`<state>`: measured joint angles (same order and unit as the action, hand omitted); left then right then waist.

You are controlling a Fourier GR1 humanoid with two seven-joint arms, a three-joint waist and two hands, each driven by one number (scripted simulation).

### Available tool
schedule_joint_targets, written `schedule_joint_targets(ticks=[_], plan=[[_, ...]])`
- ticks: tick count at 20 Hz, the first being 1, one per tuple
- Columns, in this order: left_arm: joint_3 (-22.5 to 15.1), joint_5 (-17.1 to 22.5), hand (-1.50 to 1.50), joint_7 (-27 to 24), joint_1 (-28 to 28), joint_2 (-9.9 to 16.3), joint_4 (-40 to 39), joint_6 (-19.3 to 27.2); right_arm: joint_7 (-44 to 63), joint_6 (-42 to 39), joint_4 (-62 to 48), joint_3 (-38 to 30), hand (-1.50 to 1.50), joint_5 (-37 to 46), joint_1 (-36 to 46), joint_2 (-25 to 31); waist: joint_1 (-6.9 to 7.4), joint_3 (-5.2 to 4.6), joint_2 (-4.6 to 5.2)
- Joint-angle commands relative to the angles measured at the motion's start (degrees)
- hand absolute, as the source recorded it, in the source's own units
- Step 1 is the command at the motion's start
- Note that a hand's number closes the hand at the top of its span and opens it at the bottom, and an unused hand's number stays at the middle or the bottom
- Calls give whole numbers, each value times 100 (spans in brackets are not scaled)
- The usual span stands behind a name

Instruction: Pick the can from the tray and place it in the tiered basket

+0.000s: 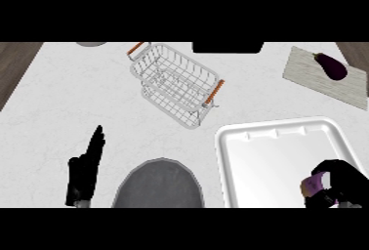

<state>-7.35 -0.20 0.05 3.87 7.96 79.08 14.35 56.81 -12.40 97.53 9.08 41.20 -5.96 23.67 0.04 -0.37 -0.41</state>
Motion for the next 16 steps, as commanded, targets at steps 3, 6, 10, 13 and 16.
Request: schedule_joint_targets(ticks=[3, 6, 10, 13, 16], plan=[[133, 17, 0, -88, -21, 15, -138, -125, 300, 146, -134, 674, 150, 991, 388, -444, 23, 36, 43], [54, -29, 0, 250, 21, 35, 135, -39, 765, 55, 321, 1804, 150, 1580, 666, -1205, 108, 34, 35], [-135, -173, 0, 172, 68, -115, 107, 29, 1416, 784, 163, 3038, 150, 2381, 755, -2313, 86, 36, 25], [-25, -34, 0, 158, 381, 16, 386, -86, 1840, 945, 534, 3278, 150, 2485, 1000, -2339, 72, 36, 17], [19, -109, 0, 257, 122, -38, 136, 34, 1948, 1313, 1420, 3142, 150, 2599, 1013, -2352, -37, 33, -2]])
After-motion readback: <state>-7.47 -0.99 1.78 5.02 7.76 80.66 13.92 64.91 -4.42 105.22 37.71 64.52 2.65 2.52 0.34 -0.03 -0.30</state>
